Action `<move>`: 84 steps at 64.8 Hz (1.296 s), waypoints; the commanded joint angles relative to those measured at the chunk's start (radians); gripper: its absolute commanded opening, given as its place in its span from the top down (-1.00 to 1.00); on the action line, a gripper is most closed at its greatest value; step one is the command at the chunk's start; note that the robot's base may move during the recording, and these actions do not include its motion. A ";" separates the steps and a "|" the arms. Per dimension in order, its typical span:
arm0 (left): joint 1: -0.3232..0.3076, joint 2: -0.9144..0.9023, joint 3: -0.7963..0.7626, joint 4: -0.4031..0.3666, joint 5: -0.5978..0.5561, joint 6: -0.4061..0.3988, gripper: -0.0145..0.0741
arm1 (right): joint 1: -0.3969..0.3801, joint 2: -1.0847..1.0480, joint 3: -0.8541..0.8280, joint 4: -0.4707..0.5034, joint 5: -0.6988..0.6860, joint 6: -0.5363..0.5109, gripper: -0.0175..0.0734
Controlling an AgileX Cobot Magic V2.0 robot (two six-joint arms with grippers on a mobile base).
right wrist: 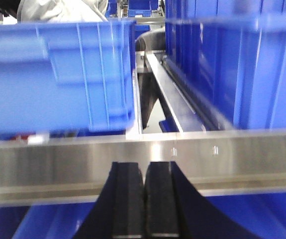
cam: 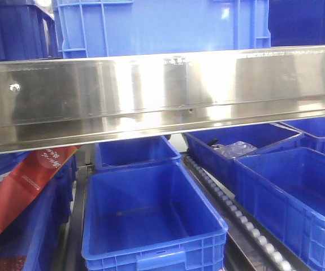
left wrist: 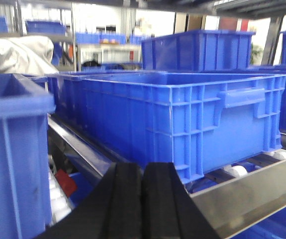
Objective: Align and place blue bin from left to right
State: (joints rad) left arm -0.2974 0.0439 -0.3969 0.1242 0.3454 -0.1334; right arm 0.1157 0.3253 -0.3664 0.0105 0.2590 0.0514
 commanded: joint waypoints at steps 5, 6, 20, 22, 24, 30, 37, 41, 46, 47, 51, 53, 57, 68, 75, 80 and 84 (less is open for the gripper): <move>0.001 -0.044 0.055 -0.007 -0.026 0.000 0.92 | -0.004 -0.062 0.088 -0.011 -0.070 -0.009 0.77; 0.001 -0.044 0.055 -0.007 -0.027 0.000 0.92 | -0.004 -0.064 0.090 -0.011 -0.072 -0.009 0.77; 0.001 -0.044 0.055 -0.007 -0.028 0.000 0.92 | -0.004 -0.065 0.093 -0.011 -0.092 -0.009 0.77; 0.001 -0.044 0.055 -0.007 -0.028 0.000 0.92 | -0.004 -0.065 0.093 -0.011 -0.094 -0.009 0.77; 0.001 -0.044 0.055 -0.007 -0.028 0.000 0.92 | -0.004 -0.065 0.093 -0.011 -0.094 -0.009 0.77; 0.001 -0.044 0.055 -0.007 -0.028 0.000 0.92 | -0.004 -0.065 0.093 -0.011 -0.094 -0.009 0.77; 0.001 -0.044 0.055 -0.007 -0.028 0.000 0.92 | -0.004 -0.065 0.093 -0.011 -0.094 -0.009 0.77; 0.001 -0.044 0.055 -0.007 -0.028 0.000 0.92 | -0.004 -0.065 0.093 -0.011 -0.094 -0.009 0.77; 0.001 -0.044 0.055 -0.007 -0.028 0.000 0.92 | -0.004 -0.065 0.093 -0.011 -0.094 -0.009 0.77; 0.001 -0.044 0.055 -0.007 -0.028 0.000 0.92 | -0.004 -0.065 0.093 -0.011 -0.094 -0.009 0.77; 0.006 -0.044 0.057 -0.005 -0.031 0.000 0.92 | -0.004 -0.065 0.093 -0.011 -0.094 -0.009 0.77; 0.013 -0.044 0.057 -0.010 -0.031 0.000 0.92 | -0.004 -0.065 0.093 -0.011 -0.094 -0.009 0.77; 0.054 -0.044 0.057 -0.036 -0.029 0.000 0.92 | -0.004 -0.065 0.093 -0.011 -0.094 -0.009 0.77; 0.224 -0.044 0.159 -0.054 -0.078 0.028 0.92 | -0.004 -0.065 0.093 -0.011 -0.094 -0.009 0.77; 0.318 -0.044 0.283 -0.057 -0.194 0.029 0.92 | -0.004 -0.065 0.093 -0.011 -0.096 -0.009 0.77; 0.346 -0.044 0.359 -0.057 -0.280 0.029 0.92 | -0.004 -0.065 0.093 -0.011 -0.096 -0.009 0.77; 0.354 -0.044 0.397 -0.057 -0.362 0.029 0.92 | -0.004 -0.065 0.093 -0.011 -0.096 -0.009 0.77</move>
State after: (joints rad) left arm 0.0418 0.0033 -0.0402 0.0745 0.1079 -0.1102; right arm 0.1157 0.2646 -0.2750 0.0105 0.1878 0.0514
